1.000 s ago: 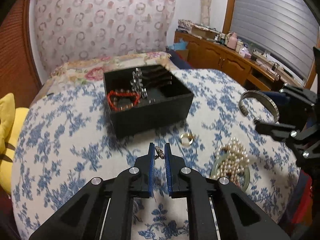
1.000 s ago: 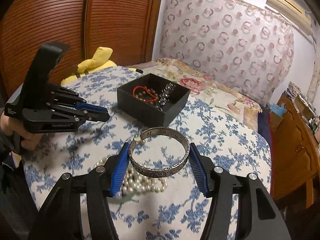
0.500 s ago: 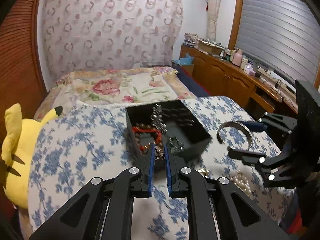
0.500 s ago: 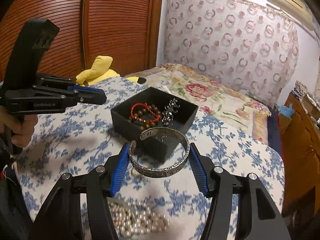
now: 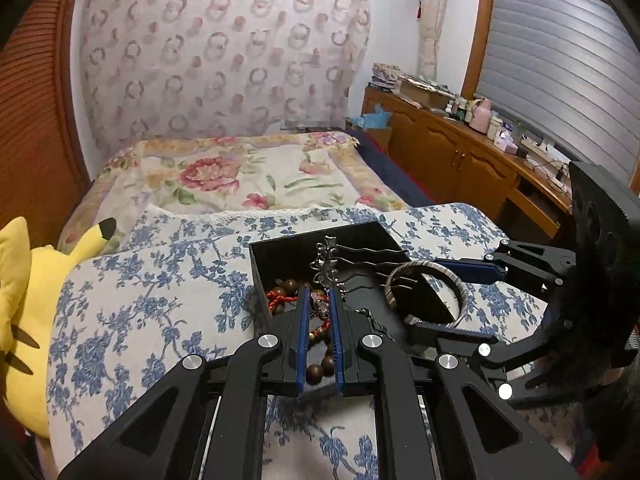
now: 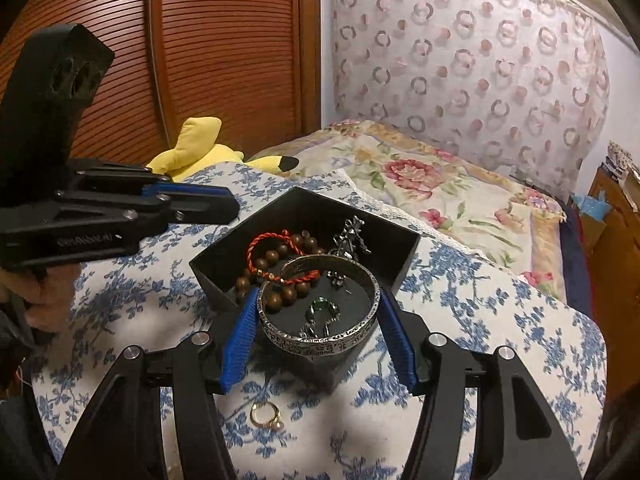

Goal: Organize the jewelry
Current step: 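Carry the earring with the left tool while the right tool lowers the bangle into the black box, then open both tools to release the earring and bangle in the box, then grasp the pearl necklace with the left tool while the right tool grasps another pearl strand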

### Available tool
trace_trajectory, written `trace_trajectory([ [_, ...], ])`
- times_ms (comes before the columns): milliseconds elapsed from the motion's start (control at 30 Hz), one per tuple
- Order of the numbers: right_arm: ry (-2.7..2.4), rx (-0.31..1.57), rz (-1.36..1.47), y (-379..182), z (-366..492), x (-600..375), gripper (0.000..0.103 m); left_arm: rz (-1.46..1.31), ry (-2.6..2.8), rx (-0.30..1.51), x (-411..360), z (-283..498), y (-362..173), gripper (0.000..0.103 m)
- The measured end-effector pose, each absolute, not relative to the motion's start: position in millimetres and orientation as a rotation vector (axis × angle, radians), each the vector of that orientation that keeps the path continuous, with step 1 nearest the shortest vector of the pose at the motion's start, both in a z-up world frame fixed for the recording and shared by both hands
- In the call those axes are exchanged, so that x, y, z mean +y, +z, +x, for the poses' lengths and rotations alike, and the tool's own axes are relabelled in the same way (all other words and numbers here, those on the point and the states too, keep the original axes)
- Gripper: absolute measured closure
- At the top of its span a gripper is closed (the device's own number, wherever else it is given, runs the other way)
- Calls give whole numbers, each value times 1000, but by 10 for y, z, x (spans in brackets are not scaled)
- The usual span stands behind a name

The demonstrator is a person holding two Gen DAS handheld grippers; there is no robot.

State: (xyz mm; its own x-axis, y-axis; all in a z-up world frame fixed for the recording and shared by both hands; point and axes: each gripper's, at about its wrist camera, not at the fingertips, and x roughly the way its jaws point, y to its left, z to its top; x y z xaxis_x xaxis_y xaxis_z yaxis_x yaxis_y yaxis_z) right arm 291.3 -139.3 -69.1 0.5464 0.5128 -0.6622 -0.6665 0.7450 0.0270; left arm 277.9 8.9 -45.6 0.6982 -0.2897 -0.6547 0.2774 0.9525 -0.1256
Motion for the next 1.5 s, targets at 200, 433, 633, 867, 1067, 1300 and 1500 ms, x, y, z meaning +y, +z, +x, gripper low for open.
trace_trajectory([
  [200,713,695,-210,-653,2913,-1466,35,-19,-319,739,72,2859,-495,94],
  [433,673,685,-172,-579,2723,-1724,35,-18,-327,729,7,2869,-492,83],
  [633,622,678,-151,-571,2442,-1993,35,-16,-327,710,-34,2659,-489,49],
  [867,582,675,-123,-624,2105,-2229,35,11,-312,691,-115,2338,-487,29],
  [1067,554,683,-96,-706,1856,-2358,35,16,-314,683,-144,2015,-501,24],
  [1300,545,725,-89,-873,1579,-2448,49,5,-328,710,-180,1696,-639,24],
  [1500,573,771,-63,-996,1423,-2433,58,3,-350,750,-244,1490,-794,24],
])
